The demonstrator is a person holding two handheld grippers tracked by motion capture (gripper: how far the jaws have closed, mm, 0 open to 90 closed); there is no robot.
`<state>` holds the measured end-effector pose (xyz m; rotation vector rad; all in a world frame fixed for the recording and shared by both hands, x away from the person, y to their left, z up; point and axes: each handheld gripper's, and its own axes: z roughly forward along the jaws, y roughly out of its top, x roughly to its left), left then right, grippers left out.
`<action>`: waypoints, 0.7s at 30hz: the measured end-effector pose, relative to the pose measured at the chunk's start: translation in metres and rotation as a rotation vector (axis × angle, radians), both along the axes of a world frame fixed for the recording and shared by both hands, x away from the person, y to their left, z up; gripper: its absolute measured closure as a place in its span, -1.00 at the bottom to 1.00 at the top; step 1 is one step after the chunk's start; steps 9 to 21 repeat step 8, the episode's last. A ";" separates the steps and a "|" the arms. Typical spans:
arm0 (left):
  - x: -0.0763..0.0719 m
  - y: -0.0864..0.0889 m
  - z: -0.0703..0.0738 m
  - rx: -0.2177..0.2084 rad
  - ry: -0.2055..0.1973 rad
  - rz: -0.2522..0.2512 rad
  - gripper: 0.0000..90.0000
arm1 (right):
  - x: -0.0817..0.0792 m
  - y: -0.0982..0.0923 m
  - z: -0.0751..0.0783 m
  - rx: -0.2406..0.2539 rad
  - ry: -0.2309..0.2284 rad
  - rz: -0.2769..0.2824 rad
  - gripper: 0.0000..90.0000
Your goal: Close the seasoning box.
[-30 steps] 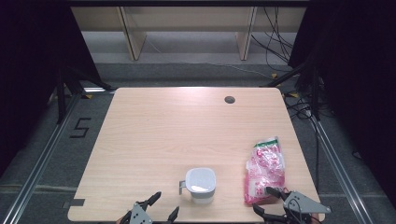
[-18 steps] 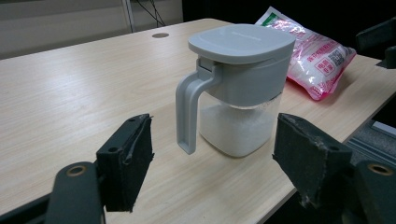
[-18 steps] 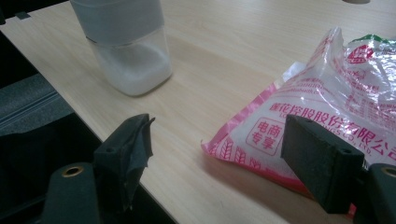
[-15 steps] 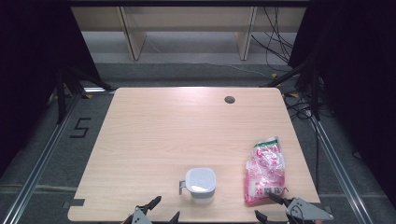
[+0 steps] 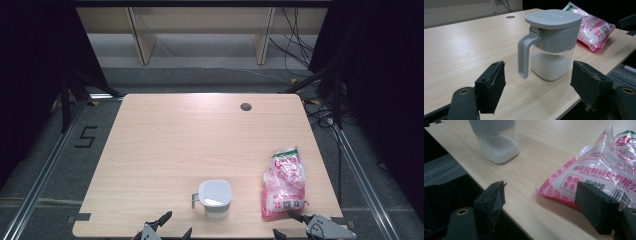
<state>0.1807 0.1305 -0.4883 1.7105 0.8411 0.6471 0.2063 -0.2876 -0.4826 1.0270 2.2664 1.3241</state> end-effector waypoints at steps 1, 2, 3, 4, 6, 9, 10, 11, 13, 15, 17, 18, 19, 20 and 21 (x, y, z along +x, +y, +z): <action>-0.001 0.000 0.000 0.005 0.007 0.002 -0.41 | -0.002 0.000 0.001 0.006 0.020 -0.020 -0.45; -0.001 0.000 0.000 0.006 0.006 0.002 -0.41 | 0.000 -0.001 0.001 -0.008 0.003 -0.005 -0.45; -0.001 0.000 0.000 0.004 0.008 0.004 -0.41 | -0.002 0.000 0.001 -0.002 0.019 -0.016 -0.45; 0.001 0.001 0.000 -0.001 -0.003 -0.003 -0.41 | -0.002 0.000 0.001 -0.002 0.019 -0.016 -0.45; 0.001 0.001 -0.001 -0.001 -0.011 -0.005 -0.41 | 0.000 -0.001 0.001 -0.008 0.001 -0.005 -0.44; 0.001 0.001 -0.002 -0.025 -0.004 0.008 -0.42 | -0.002 0.000 0.001 0.004 0.013 -0.014 -0.44; 0.001 0.001 -0.002 -0.025 -0.004 0.008 -0.42 | -0.002 0.000 0.001 0.004 0.013 -0.014 -0.44; 0.001 0.001 -0.002 -0.025 -0.004 0.008 -0.42 | -0.002 0.000 0.001 0.004 0.013 -0.014 -0.44; 0.001 0.001 -0.002 -0.025 -0.004 0.008 -0.42 | -0.002 0.000 0.001 0.004 0.013 -0.014 -0.44; 0.001 0.001 -0.002 -0.025 -0.004 0.008 -0.42 | -0.002 0.000 0.001 0.004 0.013 -0.014 -0.44; 0.001 0.001 -0.002 -0.025 -0.004 0.008 -0.42 | -0.002 0.000 0.001 0.004 0.013 -0.014 -0.44; 0.001 0.001 -0.002 -0.025 -0.004 0.008 -0.42 | -0.002 0.000 0.001 0.004 0.013 -0.014 -0.44; 0.001 0.001 -0.002 -0.025 -0.004 0.008 -0.42 | -0.002 0.000 0.001 0.004 0.013 -0.014 -0.44; 0.001 0.001 -0.002 -0.025 -0.004 0.008 -0.42 | -0.002 0.000 0.001 0.004 0.013 -0.014 -0.44; 0.001 0.001 -0.002 -0.025 -0.004 0.008 -0.42 | -0.002 0.000 0.001 0.004 0.013 -0.014 -0.44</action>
